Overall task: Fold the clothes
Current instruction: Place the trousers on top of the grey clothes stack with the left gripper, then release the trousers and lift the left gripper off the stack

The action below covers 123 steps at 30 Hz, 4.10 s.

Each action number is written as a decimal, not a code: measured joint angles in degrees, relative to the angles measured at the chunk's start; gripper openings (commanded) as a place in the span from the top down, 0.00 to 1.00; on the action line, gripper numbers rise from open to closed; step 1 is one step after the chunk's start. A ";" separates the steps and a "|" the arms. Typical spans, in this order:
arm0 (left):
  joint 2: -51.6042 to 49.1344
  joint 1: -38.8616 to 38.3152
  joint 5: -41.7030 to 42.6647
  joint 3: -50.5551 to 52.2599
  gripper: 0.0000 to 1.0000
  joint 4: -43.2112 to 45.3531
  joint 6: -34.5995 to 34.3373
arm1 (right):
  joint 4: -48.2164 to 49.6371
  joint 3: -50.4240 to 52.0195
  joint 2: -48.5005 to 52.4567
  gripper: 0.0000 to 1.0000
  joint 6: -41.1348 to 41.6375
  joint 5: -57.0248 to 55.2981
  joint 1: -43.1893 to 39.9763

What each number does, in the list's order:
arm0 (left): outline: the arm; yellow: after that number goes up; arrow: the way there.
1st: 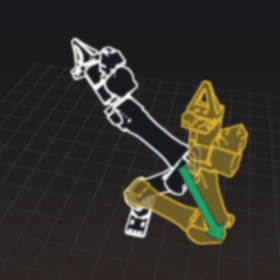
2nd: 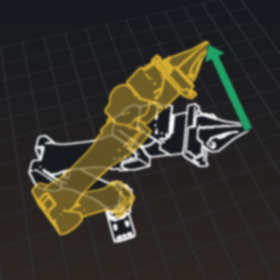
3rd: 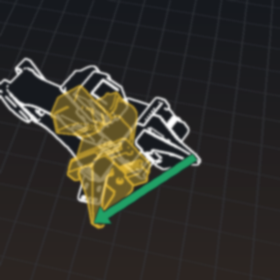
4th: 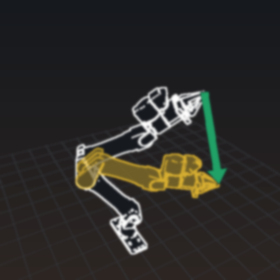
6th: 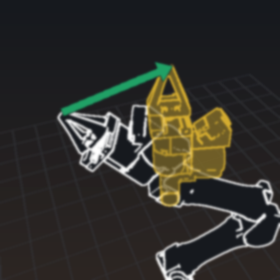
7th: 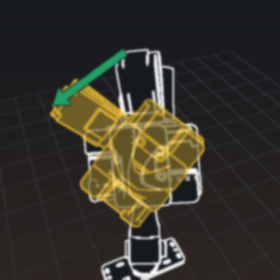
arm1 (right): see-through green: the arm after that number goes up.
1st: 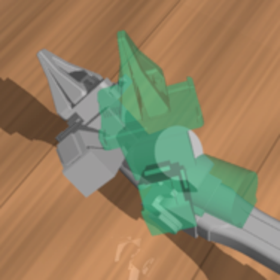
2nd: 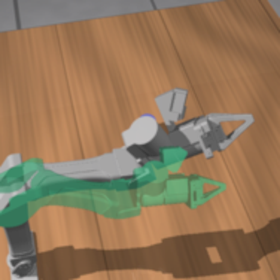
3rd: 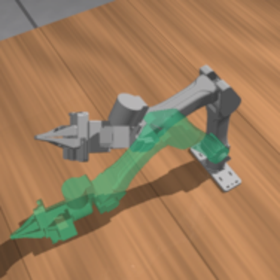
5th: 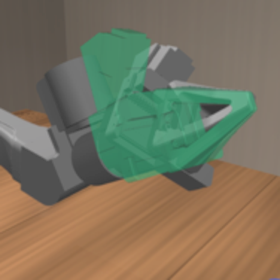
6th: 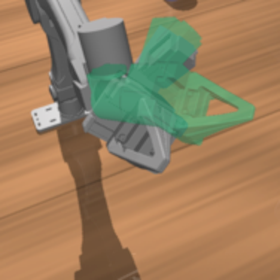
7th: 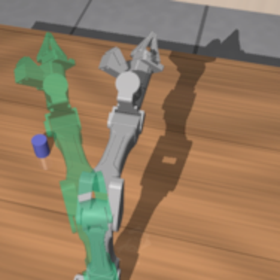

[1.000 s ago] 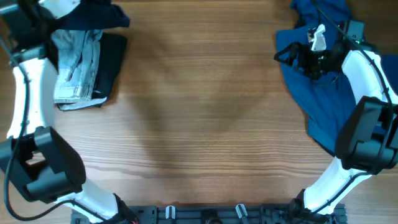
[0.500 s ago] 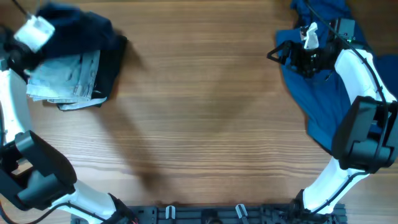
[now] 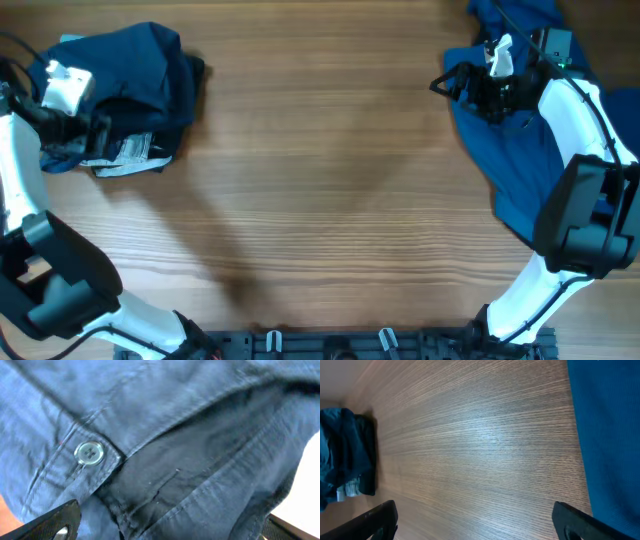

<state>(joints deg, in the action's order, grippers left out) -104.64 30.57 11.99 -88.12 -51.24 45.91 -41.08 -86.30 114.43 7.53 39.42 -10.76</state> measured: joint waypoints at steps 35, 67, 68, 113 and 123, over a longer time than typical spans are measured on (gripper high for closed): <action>-10.73 -12.20 -14.97 0.09 0.00 38.10 -38.25 | 2.62 0.00 0.00 0.00 -0.02 0.00 0.00; 10.03 -17.62 -15.13 -0.11 0.00 17.81 -40.26 | 7.63 0.00 -11.78 0.00 -1.11 -4.83 -0.22; 10.71 -18.62 -14.99 -0.11 0.00 16.48 -40.52 | 6.71 -0.04 -13.55 0.00 -1.49 -6.19 -0.26; 17.62 -32.50 -3.50 -0.11 0.00 -9.64 -43.28 | -11.67 -0.20 -30.03 0.00 -3.96 -32.02 -0.31; 18.93 -32.50 -3.50 -0.11 0.00 -9.66 -43.28 | -11.67 -0.20 -30.03 0.00 -3.96 -32.02 -0.31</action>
<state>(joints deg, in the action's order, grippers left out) -85.71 -1.93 8.49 -88.23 -60.90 2.63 -52.75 -86.50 84.40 3.57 7.40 -11.07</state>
